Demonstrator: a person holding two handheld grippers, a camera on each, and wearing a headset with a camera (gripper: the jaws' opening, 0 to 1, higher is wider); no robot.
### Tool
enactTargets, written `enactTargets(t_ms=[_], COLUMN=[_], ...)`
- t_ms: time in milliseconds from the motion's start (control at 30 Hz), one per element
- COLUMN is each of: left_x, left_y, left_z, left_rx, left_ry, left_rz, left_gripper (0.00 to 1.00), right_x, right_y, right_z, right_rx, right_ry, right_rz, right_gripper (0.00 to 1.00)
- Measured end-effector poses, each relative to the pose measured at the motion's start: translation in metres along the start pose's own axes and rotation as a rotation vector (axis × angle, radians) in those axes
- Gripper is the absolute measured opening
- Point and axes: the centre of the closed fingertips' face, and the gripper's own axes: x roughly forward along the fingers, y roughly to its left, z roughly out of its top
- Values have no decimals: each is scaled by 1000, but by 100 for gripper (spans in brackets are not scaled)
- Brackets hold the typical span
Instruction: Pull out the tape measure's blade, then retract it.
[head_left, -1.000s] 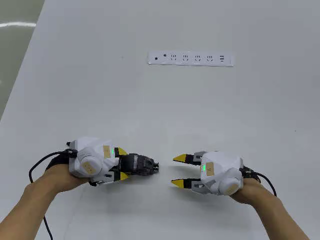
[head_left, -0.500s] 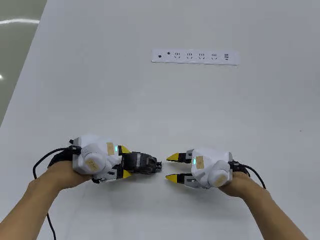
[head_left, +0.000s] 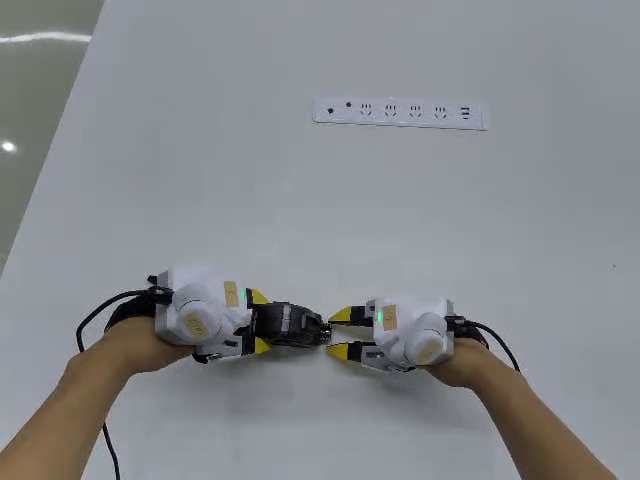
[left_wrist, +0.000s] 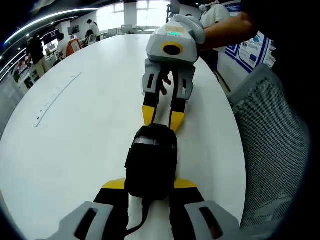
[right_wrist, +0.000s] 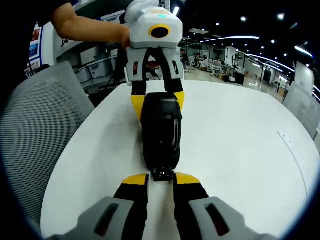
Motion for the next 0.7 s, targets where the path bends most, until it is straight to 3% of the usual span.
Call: enactTargets(t_ms=[333, 400, 700], left_x=[0, 0, -1], left_y=[0, 0, -1], left_z=[-1, -1, -2], left_rx=[-1, -1, -1], left_ry=[-2, -2, -11], left_rz=[-7, -8, -12], left_gripper=[28, 28, 28], right_x=[7, 6, 7], right_y=[-1, -2, -1], right_z=[0, 1, 0], right_rx=[-1, 31, 51], right_ry=[-6, -19, 10], right_rz=[-11, -19, -24], right_gripper=[14, 13, 11])
